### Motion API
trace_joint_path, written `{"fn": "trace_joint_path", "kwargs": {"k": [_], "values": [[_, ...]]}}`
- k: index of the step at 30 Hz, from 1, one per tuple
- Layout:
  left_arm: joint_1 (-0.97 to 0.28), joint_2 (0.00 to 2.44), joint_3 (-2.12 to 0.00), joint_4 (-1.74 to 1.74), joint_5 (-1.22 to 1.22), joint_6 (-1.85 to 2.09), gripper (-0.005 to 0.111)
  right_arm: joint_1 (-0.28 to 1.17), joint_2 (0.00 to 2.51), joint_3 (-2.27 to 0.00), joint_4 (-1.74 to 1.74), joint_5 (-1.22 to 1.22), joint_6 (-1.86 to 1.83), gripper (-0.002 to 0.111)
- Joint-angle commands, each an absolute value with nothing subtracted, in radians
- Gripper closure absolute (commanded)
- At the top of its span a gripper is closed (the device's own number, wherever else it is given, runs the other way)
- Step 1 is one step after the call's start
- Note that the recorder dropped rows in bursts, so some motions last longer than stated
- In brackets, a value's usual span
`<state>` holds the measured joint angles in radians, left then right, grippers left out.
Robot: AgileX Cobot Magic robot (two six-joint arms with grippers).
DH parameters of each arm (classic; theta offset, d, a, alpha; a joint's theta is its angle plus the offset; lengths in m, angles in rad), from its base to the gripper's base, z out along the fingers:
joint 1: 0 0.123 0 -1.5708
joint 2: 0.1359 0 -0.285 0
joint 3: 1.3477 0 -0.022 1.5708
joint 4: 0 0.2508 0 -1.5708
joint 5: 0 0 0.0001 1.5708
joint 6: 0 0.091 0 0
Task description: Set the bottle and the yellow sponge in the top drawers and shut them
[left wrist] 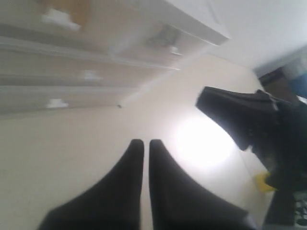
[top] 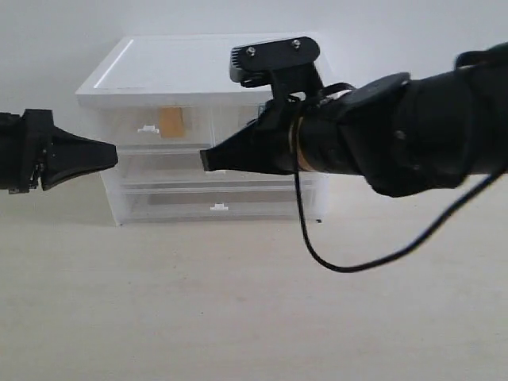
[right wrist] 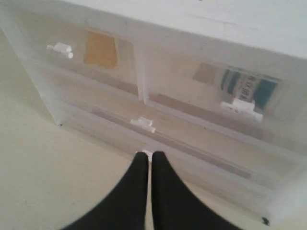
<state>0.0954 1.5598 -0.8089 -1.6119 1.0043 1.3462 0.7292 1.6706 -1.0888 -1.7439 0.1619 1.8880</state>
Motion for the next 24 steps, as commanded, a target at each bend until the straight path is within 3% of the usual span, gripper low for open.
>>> {"fn": "trace_joint_path", "kwargs": {"k": [1, 14, 24], "values": [[0.06, 1.422, -0.656, -1.741, 1.127, 1.469, 0.103, 0.728, 1.514, -0.952, -1.744, 0.206, 1.893, 0.108], [0.047, 1.324, -0.453, -1.701, 1.221, 1.47, 0.103, 0.728, 1.152, -0.585, -1.744, 0.218, 1.905, 0.108], [0.047, 1.324, -0.453, -1.71, 1.221, 1.47, 0.103, 0.728, 1.14, -0.566, -1.744, 0.209, 1.905, 0.108]]}}
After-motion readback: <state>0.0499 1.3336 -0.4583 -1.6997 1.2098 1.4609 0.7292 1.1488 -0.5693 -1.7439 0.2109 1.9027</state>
